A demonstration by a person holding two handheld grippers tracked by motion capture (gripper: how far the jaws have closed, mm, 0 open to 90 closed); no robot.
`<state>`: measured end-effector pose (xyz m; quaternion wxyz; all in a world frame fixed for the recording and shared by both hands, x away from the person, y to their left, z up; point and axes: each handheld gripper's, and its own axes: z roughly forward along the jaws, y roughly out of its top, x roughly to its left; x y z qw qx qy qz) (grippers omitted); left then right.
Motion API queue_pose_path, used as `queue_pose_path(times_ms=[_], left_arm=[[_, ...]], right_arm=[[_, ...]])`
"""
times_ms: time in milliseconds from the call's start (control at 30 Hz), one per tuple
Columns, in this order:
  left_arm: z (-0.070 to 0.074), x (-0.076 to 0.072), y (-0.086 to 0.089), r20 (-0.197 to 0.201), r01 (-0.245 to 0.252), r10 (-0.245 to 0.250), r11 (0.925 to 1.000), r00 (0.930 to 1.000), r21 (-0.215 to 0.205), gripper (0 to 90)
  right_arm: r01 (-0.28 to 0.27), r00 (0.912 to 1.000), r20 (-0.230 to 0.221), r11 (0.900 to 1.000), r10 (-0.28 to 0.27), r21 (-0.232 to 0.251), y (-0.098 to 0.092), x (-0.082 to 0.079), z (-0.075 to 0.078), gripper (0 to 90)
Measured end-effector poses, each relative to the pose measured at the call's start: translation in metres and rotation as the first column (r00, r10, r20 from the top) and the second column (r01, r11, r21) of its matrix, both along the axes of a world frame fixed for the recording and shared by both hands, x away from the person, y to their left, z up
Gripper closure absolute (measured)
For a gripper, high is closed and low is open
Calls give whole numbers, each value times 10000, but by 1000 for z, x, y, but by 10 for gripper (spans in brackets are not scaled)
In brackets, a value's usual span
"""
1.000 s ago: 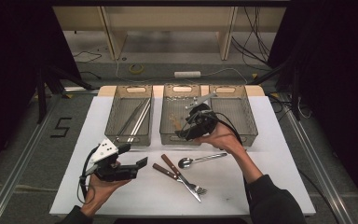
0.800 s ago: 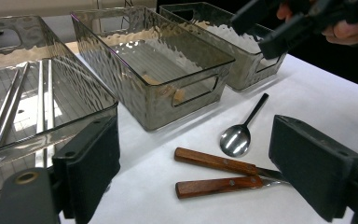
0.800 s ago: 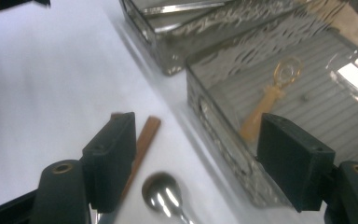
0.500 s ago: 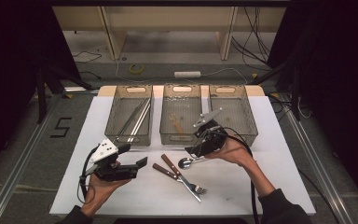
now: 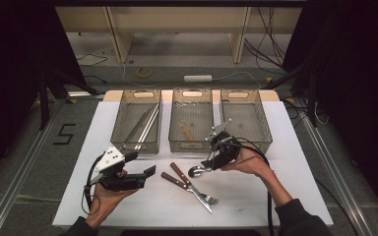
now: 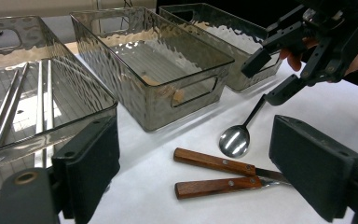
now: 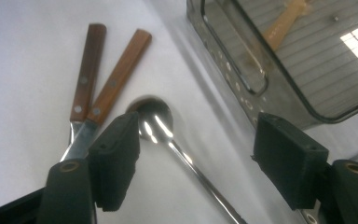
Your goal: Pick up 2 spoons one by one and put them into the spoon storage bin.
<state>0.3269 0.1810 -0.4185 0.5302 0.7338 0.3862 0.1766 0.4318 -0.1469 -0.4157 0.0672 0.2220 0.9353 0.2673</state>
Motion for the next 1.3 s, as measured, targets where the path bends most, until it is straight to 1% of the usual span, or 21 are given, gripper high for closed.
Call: queue_pose_path(times_ms=[67, 167, 233, 267, 333, 400, 433, 500, 533, 567, 600, 633, 667, 767, 800, 900, 1000, 1067, 1100, 1167, 1300], left_arm=[[0, 0, 0, -25, 1, -1, 10000, 10000, 28, 155], [0, 0, -1, -8, 20, -20, 10000, 10000, 31, 155], [0, 0, 0, -9, 14, -14, 10000, 10000, 32, 155], [0, 0, 0, -25, 11, -11, 10000, 10000, 32, 155], [0, 0, 0, -30, 12, -12, 10000, 10000, 46, 155], [0, 0, 0, -22, 11, -10, 10000, 10000, 29, 155], [0, 0, 0, -24, 13, -13, 10000, 10000, 28, 155], [0, 0, 0, -41, 28, -28, 10000, 10000, 39, 155], [0, 0, 0, -44, 30, -30, 10000, 10000, 36, 155], [-1, 0, -1, -43, 49, -48, 10000, 10000, 46, 155], [-1, 0, -1, -51, 57, -57, 10000, 10000, 41, 155], [-1, 0, -1, -53, 56, -55, 10000, 10000, 45, 155], [-1, 0, 0, -51, 40, -39, 10000, 10000, 42, 155], [-1, 0, 0, -75, 47, -47, 10000, 10000, 34, 155], [-1, 0, -1, -70, 51, -51, 10000, 10000, 34, 155], [-1, 0, -1, -78, 76, -75, 10000, 9999, 61, 155], [-1, 1, -2, -94, 55, -54, 10000, 9999, 30, 155], [-1, 1, -2, -97, 63, -63, 10000, 9999, 21, 155], [-2, 1, -2, -100, 59, -59, 10000, 9999, 25, 155], [-2, 1, -2, -88, 66, -65, 10000, 9999, 21, 155], [-2, 1, -2, -92, 110, -109, 9999, 9999, 97, 155]], right_arm=[[-73, 9999, -84, 10000, 73, -15, -1, 1, -3, 360], [-77, 9996, -274, 9998, 72, -203, -2, 3, -10, 384], [-178, 9990, -411, 9991, 162, -378, -1, 3, -16, 413], [-84, 9988, -484, 9990, 63, -428, -1, 3, -18, 415], [-159, 9980, -613, 9979, 120, -631, 0, 4, -22, 432], [-323, 9978, -607, 9954, 269, -901, 1, 4, -27, 443], [-299, 9975, -661, 9945, 233, -1001, 1, 3, -28, 446], [-359, 9977, -616, 9927, 289, -1156, 3, 3, -31, 467], [-434, 9976, -588, 9916, 364, -1222, 3, 3, -32, 474], [-363, 9974, -666, 9919, 284, -1215, 5, 3, -32, 482], [-480, 9973, -608, 9903, 404, -1302, 5, 3, -33, 493], [-513, 9967, -688, 9893, 422, -1367, 7, 3, -34, 502], [-589, 9970, -582, 9884, 511, -1403, 7, 4, -35, 511], [-686, 9951, -812, 9846, 561, -1609, 10, 4, -38, 542], [-738, 9955, -715, 9838, 629, -1633, 10, 5, -40, 551], [-653, 9948, -877, 9837, 511, -1678, 10, 6, -40, 588], [-678, 9949, -859, 9796, 523, -1890, 9, 6, -42, 618], [-727, 9948, -835, 9795, 578, -1877, 9, 7, -44, 634], [-748, 9946, -854, 9765, 585, -2022, 10, 7, -45, 647], [-721, 9942, -923, 9776, 547, -1979, 10, 7, -45, 669], [-846, 9931, -962, 9760, 663, -2009, 11, 7, -45, 715]])
